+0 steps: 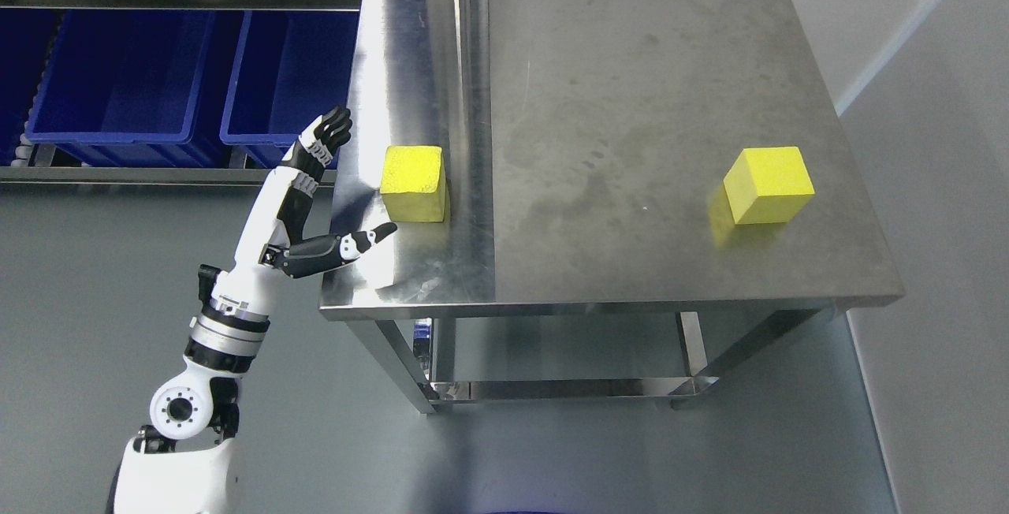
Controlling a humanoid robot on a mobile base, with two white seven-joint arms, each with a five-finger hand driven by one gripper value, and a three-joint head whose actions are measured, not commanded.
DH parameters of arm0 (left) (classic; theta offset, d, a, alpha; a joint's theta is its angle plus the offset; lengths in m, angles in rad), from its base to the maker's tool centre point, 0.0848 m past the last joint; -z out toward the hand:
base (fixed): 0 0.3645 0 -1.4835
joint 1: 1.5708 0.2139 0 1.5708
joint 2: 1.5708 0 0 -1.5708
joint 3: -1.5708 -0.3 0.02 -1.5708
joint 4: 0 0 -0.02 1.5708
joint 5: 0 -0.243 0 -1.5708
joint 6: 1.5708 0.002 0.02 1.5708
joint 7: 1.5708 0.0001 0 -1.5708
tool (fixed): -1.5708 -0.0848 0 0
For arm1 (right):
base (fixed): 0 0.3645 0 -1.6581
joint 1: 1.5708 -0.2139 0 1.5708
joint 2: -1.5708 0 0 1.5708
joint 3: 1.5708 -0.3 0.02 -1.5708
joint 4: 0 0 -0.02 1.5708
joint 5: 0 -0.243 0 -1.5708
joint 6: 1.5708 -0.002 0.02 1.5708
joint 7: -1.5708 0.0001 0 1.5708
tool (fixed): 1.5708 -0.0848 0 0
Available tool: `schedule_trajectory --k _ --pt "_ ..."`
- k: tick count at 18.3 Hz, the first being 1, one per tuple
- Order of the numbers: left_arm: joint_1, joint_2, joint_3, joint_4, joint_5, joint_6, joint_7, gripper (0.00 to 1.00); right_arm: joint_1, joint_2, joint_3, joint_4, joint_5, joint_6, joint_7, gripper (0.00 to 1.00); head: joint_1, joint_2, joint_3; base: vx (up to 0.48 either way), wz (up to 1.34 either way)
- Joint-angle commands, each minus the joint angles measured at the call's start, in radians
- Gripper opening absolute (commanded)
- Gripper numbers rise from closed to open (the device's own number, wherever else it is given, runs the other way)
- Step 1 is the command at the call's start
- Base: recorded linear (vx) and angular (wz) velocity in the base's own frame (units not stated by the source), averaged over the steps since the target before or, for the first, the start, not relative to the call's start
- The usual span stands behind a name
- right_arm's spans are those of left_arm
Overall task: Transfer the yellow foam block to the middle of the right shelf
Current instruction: 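Reach the left hand toward the yellow foam cube nearer the robot's left arm, then close the left hand around the yellow foam cube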
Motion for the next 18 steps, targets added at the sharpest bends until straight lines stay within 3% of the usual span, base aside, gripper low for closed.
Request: schedule_trajectory --k 1,8,11,13,15,18 --pt "-0.102 0.086 -0.013 0.020 -0.169 0.041 -0.020 1.00 0.020 -0.017 0.000 -0.017 0.000 0.000 -0.001 1.00 0.0000 0.000 0.000 0.000 0.00" --pt "-0.232 0.106 -0.141 0.125 -0.249 0.104 -0.191 1.00 0.020 -0.017 0.000 -0.017 0.000 0.002 -0.003 1.00 0.0000 0.000 0.000 0.000 0.00" --pt "-0.310 0.091 -0.188 0.202 -0.288 0.210 -0.192 1.00 0.020 -0.017 0.000 -0.017 0.000 0.000 -0.003 1.00 0.0000 0.000 0.000 0.000 0.00" --pt "-0.355 0.088 -0.201 0.225 -0.309 0.227 -0.194 0.91 0.018 -0.017 0.000 -0.017 0.000 0.000 -0.003 1.00 0.0000 0.000 0.000 0.000 0.00" --pt "-0.361 0.083 -0.249 0.227 -0.366 0.228 -0.195 0.75 0.020 -0.017 0.000 -0.017 0.000 0.000 -0.003 1.00 0.0000 0.000 0.000 0.000 0.00" --pt "-0.344 0.071 -0.306 0.227 -0.380 0.230 -0.241 0.65 0.020 -0.017 0.000 -0.017 0.000 0.000 -0.003 1.00 0.0000 0.000 0.000 0.000 0.00"
